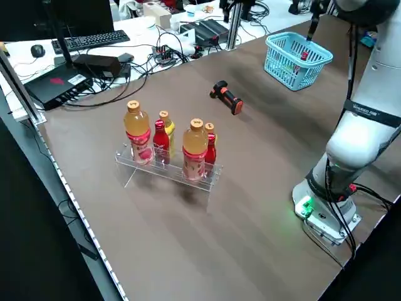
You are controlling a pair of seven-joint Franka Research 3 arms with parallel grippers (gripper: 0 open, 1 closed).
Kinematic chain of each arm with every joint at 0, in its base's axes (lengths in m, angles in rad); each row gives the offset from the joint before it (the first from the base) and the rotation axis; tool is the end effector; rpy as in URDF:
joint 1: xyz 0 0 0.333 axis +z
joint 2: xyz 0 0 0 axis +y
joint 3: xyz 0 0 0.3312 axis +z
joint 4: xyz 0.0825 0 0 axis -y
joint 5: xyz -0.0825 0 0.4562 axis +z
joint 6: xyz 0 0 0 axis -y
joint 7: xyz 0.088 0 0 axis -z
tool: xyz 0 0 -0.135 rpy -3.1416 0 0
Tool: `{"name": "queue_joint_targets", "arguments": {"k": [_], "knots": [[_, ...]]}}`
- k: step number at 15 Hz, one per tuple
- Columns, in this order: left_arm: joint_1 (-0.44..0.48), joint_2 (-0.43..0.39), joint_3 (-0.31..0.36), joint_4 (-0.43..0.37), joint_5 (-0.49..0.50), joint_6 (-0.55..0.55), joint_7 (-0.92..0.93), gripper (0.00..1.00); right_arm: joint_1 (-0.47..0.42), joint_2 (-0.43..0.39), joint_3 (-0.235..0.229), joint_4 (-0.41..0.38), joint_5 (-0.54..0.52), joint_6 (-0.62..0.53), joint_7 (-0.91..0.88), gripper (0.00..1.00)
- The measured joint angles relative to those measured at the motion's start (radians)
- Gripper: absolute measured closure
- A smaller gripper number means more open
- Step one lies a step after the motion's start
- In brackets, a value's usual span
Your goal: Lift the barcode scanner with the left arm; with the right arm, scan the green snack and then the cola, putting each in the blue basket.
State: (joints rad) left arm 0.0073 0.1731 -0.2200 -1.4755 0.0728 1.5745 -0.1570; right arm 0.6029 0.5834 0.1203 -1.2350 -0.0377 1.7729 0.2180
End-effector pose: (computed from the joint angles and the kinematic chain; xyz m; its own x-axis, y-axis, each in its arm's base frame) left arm 0.6654 -0.1230 0.5533 0.9965 -0.0551 -0.0636 -0.0580 -0.9973 -0.0455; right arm 0.6121 0.5080 0.3956 0.8787 0.4751 -0.0471 0.4747 -0.8799 -0.0198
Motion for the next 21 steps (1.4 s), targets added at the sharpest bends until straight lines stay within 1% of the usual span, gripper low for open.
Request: {"name": "queue_joint_targets", "arguments": {"k": [3,5,7,9,12,14,15,16,18,19,20,21], "knots": [[-0.005,-0.078,0.037,-0.019,-0.034,-0.029,0.001,0.0,-0.133,-0.065,-0.003,0.0,0.0,-0.024,-0.016,0.0],[-0.006,-0.116,0.048,-0.057,-0.049,-0.028,0.002,0.0,-0.229,-0.077,-0.004,-0.006,0.0,-0.029,-0.06,0.0],[-0.006,-0.126,0.048,-0.079,-0.052,-0.025,0.002,0.0,-0.319,-0.078,-0.005,-0.008,-0.001,-0.03,-0.114,0.0],[-0.007,-0.125,0.048,-0.088,-0.052,-0.017,0.002,0.0,-0.402,-0.096,-0.006,-0.006,-0.001,-0.075,-0.191,0.0],[-0.007,-0.125,0.048,-0.095,-0.052,-0.004,0.002,0.0,-0.515,-0.168,-0.005,-0.008,-0.001,-0.16,-0.267,0.01],[-0.007,-0.125,0.048,-0.096,-0.052,-0.003,0.002,0.0,-0.551,-0.229,-0.005,-0.03,0.0,-0.188,-0.281,0.01],[-0.007,-0.125,0.048,-0.096,-0.052,-0.003,0.002,0.0,-0.556,-0.264,-0.005,-0.057,-0.001,-0.195,-0.282,0.02],[-0.01,-0.125,0.046,-0.096,-0.052,-0.003,0.002,0.0,-0.557,-0.348,-0.006,-0.148,-0.002,-0.196,-0.282,0.06],[-0.013,-0.125,0.043,-0.096,-0.052,-0.003,0.002,0.0,-0.556,-0.426,-0.015,-0.24,-0.002,-0.194,-0.282,0.06],[-0.015,-0.125,0.042,-0.096,-0.052,-0.003,0.002,0.0,-0.546,-0.456,-0.029,-0.28,-0.002,-0.19,-0.282,0.06],[-0.016,-0.125,0.042,-0.096,-0.052,-0.003,0.002,0.0,-0.523,-0.48,-0.061,-0.319,-0.002,-0.175,-0.282,0.06],[-0.016,-0.125,0.042,-0.096,-0.052,-0.003,0.002,0.0,-0.492,-0.502,-0.103,-0.359,-0.002,-0.15,-0.282,0.06]]}}
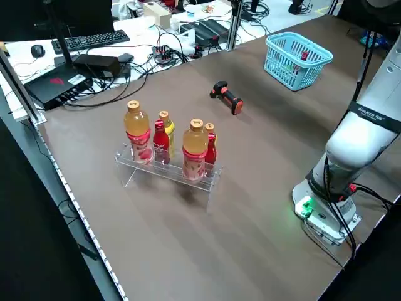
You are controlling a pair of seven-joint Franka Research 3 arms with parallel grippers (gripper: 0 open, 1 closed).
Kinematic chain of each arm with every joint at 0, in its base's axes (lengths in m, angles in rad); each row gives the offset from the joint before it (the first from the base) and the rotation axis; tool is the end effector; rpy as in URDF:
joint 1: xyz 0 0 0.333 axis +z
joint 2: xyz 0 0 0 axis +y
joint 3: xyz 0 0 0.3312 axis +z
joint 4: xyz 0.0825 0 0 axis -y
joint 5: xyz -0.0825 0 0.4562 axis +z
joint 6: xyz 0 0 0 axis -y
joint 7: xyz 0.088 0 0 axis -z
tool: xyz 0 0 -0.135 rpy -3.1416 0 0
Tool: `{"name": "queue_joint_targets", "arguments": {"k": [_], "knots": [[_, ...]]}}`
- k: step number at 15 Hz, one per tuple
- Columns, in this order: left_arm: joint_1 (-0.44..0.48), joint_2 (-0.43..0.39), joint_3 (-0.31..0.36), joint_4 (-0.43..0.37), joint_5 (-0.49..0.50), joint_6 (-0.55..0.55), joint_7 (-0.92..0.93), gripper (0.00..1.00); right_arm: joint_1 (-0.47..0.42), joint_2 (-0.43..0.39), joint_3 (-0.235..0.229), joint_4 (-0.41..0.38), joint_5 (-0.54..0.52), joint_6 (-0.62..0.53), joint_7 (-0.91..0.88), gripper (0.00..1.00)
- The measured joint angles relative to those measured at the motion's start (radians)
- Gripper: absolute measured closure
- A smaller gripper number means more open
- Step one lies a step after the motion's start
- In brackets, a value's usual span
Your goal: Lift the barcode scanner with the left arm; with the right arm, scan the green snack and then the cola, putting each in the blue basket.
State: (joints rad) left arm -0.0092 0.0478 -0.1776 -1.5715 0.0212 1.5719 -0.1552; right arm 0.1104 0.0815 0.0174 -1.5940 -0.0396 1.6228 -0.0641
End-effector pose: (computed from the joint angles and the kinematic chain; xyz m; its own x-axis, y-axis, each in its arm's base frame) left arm 0.6290 -0.1137 0.5816 0.9985 -0.0316 -0.0441 -0.0325 -0.9993 -0.0198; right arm 0.6477 0.0777 0.5514 0.9797 0.1925 -0.0550 0.1946 -0.9803 0.0345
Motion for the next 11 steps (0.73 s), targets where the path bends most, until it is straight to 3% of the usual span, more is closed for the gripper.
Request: {"name": "queue_joint_targets", "arguments": {"k": [2,4,11], "knots": [[0.0,0.0,0.0,0.0,0.0,0.0,0.0,0.0,0.032,-0.039,-0.063,-0.066,0.0,0.039,0.0,0.06],[0.0,0.0,0.0,0.0,0.0,0.0,0.0,0.0,0.032,-0.069,-0.088,-0.095,0.001,0.048,-0.002,0.04],[0.001,0.0,0.001,0.001,0.0,0.0,-0.006,0.0,0.034,-0.098,-0.093,-0.097,0.002,0.056,0.008,0.0]]}}
